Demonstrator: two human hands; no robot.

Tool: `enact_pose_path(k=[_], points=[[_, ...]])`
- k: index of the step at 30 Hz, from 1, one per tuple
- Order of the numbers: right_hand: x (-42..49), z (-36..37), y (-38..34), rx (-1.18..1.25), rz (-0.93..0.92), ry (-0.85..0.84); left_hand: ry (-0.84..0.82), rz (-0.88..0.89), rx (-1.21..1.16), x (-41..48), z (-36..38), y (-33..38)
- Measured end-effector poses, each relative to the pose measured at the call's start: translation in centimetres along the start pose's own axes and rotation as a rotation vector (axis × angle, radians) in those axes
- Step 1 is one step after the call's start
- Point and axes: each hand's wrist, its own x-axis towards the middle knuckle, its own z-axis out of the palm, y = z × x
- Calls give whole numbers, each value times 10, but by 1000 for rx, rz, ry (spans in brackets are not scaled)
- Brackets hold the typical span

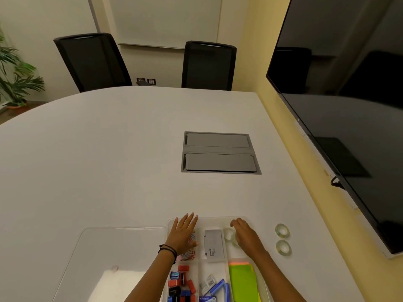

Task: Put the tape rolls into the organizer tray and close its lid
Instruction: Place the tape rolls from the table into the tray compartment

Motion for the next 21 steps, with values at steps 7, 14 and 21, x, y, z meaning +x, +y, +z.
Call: enact_pose_path(k=[7, 14, 21], points=[[8, 1, 16, -20, 10, -98, 4, 4, 14, 0, 2, -1], [8, 2, 20, -48, 0, -183, 8, 8, 7, 0, 3, -2], [2, -9, 19, 138, 33, -68, 10, 7, 5, 1, 6, -3]])
